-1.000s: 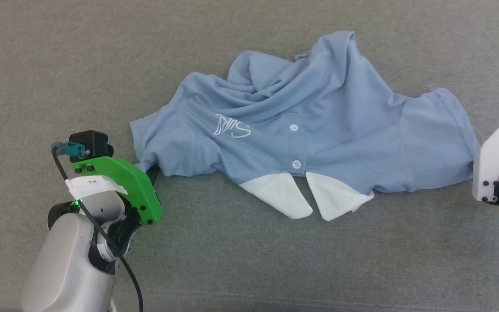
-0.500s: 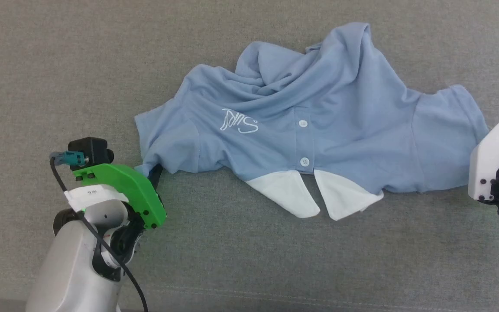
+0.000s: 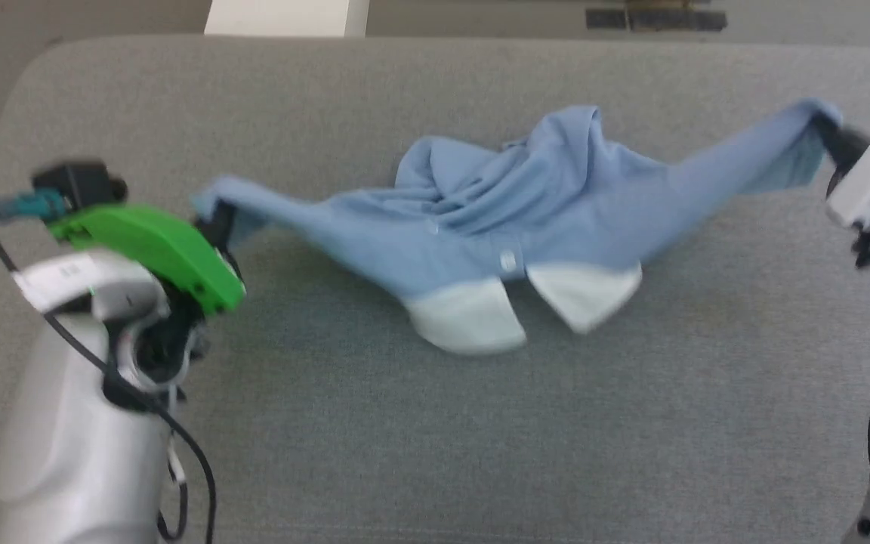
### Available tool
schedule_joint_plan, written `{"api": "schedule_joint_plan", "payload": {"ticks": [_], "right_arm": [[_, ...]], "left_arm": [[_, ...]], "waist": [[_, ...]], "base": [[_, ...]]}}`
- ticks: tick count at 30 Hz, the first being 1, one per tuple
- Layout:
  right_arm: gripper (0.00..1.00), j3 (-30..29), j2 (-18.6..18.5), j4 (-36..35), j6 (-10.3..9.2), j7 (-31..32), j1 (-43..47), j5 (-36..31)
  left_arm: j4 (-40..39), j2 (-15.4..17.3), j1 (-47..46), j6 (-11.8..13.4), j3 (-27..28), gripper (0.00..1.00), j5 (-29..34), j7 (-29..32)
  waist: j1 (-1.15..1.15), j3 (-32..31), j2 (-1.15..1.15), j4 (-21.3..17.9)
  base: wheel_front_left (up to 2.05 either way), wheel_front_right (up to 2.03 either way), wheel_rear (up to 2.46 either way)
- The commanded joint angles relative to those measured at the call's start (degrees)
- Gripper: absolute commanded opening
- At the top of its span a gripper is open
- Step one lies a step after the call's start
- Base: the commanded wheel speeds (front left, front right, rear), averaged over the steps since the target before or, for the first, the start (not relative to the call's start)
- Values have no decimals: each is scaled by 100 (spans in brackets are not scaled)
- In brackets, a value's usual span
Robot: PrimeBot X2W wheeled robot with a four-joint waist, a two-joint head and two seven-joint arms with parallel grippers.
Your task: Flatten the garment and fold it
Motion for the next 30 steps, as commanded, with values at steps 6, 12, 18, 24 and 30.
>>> {"api": "schedule_joint_plan", "payload": {"ticks": [6, 12, 18, 24, 30], "right_arm": [[0, -275, 131, -88, -8, -350, -981, 683], [0, -454, 168, -173, -8, -799, -1683, 927], [0, -575, 181, -88, -8, -1077, -2065, 868], [0, -460, 185, 71, -8, -1017, -2304, 623], [0, -392, 207, 207, -8, -855, -2855, 91]], "left_arm": [[-101, 175, -1156, -22, 276, 0, -71, -69], [-32, 349, -2033, 3, 454, 0, 67, -306], [354, 498, -2580, -43, 460, 0, 206, -434], [810, 623, -2917, -43, 333, 0, 353, -350], [1251, 853, -3428, 91, 140, 0, 647, -105]], "waist": [[-1, -770, 0, -230], [-1, -978, 0, -300], [-1, -1014, 0, -316], [-1, -853, 0, -342], [-1, -139, 0, -362]], "base": [[0, 0, 0], [0, 0, 0], [0, 0, 0], [0, 0, 0], [0, 0, 0]]}}
